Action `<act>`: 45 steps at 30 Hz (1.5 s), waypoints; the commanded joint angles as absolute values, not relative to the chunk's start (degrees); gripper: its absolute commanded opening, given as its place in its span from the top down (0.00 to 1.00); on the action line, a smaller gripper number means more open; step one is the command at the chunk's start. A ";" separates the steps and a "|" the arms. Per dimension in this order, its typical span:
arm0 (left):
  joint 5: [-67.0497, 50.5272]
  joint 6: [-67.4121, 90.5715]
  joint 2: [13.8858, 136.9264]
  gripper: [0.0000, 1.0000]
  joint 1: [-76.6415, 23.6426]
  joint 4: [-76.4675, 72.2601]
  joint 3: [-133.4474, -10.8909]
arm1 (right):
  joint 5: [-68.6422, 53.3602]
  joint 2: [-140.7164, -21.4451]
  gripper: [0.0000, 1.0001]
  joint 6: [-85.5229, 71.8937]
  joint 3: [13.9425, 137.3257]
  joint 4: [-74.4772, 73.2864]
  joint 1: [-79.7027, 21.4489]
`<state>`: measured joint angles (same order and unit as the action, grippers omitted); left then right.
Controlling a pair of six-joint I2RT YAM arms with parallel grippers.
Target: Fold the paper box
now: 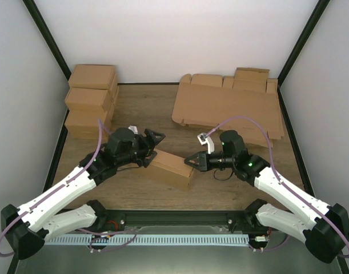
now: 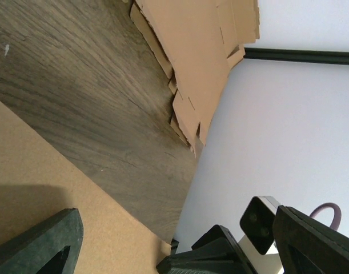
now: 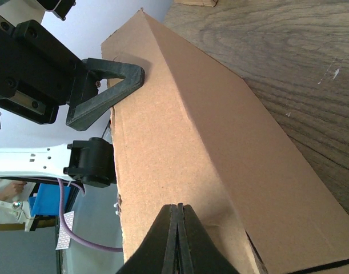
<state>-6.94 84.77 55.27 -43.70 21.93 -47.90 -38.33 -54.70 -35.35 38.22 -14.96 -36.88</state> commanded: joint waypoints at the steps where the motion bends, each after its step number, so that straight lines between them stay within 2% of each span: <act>1: -3.05 88.03 56.46 0.07 -45.05 27.32 -48.44 | -37.27 -55.37 0.99 -34.10 39.04 -19.01 -36.74; 6: -1.42 89.18 56.79 0.13 -45.94 28.24 -48.74 | -37.32 -55.46 0.99 -33.99 39.06 -19.09 -36.74; 13: 1.75 88.83 54.67 0.14 -46.05 33.37 -52.94 | -37.14 -55.28 0.99 -33.93 39.17 -19.18 -36.76; 18: -1.28 88.01 52.71 0.19 -46.04 31.09 -52.35 | -37.34 -55.28 0.99 -33.71 39.23 -19.16 -36.78; 20: -2.99 87.89 52.65 0.24 -46.03 29.15 -50.30 | -37.43 -55.28 0.99 -33.68 39.13 -19.01 -36.74; 24: -4.44 89.76 52.48 0.43 -46.05 25.18 -44.19 | -37.53 -55.28 0.99 -33.75 38.63 -18.89 -36.75; 27: -2.73 90.69 52.26 0.51 -46.00 25.22 -41.17 | -37.32 -54.80 0.99 -33.68 38.48 -19.23 -36.78; 38: -2.25 91.23 52.38 0.55 -45.97 24.08 -37.96 | -42.06 -50.30 0.99 -32.44 43.14 -18.57 -36.74; 42: -1.19 90.91 52.53 0.55 -46.05 25.09 -38.43 | -45.77 -49.45 0.99 -34.49 39.72 -15.26 -36.76; 45: -1.43 90.88 52.95 0.55 -46.04 25.28 -38.63 | -42.69 -49.14 0.99 -35.35 34.94 -15.07 -36.74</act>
